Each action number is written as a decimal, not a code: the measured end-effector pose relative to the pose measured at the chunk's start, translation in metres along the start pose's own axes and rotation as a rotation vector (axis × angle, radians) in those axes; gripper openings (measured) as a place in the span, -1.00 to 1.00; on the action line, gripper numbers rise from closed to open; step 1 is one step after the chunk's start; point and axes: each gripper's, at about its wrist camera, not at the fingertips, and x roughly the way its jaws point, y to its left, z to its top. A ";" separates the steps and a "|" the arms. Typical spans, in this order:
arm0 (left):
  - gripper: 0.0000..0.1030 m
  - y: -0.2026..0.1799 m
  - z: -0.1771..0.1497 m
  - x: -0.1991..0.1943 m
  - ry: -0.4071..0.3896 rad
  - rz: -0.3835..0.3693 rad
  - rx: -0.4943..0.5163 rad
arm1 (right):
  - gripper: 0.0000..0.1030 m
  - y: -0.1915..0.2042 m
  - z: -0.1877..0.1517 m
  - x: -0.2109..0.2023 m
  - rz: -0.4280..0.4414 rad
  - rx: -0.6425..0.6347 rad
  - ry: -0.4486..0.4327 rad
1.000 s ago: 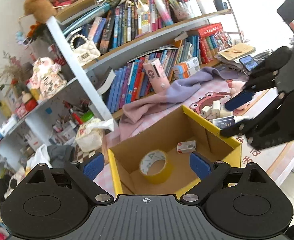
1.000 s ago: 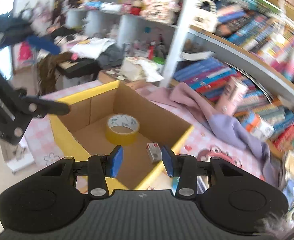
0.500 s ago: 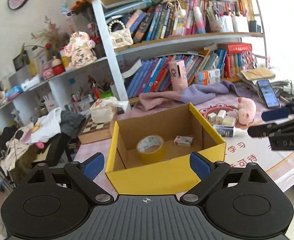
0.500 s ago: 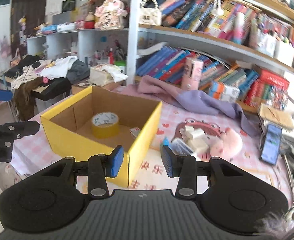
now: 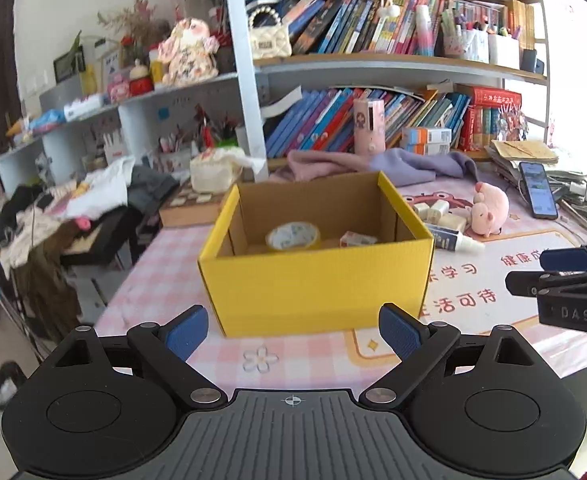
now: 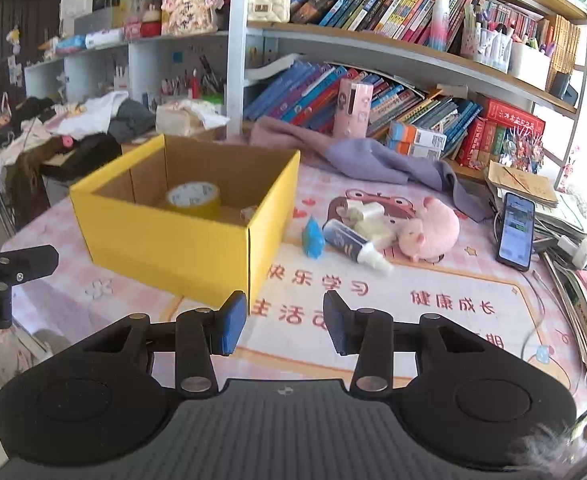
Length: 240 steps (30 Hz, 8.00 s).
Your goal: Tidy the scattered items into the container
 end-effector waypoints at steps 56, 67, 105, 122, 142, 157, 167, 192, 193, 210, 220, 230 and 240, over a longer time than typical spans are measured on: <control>0.83 -0.110 0.007 0.063 0.099 -0.318 0.155 | -0.07 -0.086 -0.033 0.021 -0.144 0.127 0.143; 0.83 -0.149 0.028 0.087 0.086 -0.355 0.227 | -0.03 -0.128 -0.022 0.044 -0.157 0.175 0.136; 0.11 -0.229 0.099 0.232 0.242 -0.024 -0.129 | 0.25 -0.276 0.047 0.194 0.114 0.145 0.183; -0.17 -0.218 0.103 0.307 0.341 0.069 -0.356 | 0.31 -0.294 0.075 0.265 0.133 0.254 0.236; -0.22 -0.215 0.105 0.309 0.381 0.115 -0.440 | 0.60 -0.298 0.076 0.312 0.229 0.460 0.334; -0.39 -0.206 0.093 0.316 0.403 0.073 -0.574 | 0.35 -0.301 0.073 0.324 0.274 0.525 0.352; -0.39 -0.220 0.099 0.326 0.425 0.109 -0.358 | 0.32 -0.294 0.070 0.304 0.249 0.410 0.324; -0.40 -0.211 0.106 0.238 0.248 -0.095 -0.325 | 0.29 -0.281 0.064 0.226 0.241 0.331 0.236; -0.40 -0.209 0.106 0.233 0.243 -0.104 -0.327 | 0.29 -0.280 0.064 0.220 0.239 0.332 0.233; -0.40 -0.176 0.078 0.138 0.152 -0.221 -0.266 | 0.30 -0.218 0.037 0.120 0.139 0.190 0.139; -0.40 -0.139 0.053 0.100 0.145 -0.226 -0.289 | 0.30 -0.180 0.023 0.071 0.112 0.162 0.116; -0.40 -0.111 0.026 0.063 0.149 -0.258 -0.274 | 0.30 -0.135 0.004 0.033 0.100 0.156 0.113; -0.40 -0.077 -0.005 0.034 0.178 -0.245 -0.259 | 0.30 -0.080 -0.019 0.012 0.123 0.151 0.148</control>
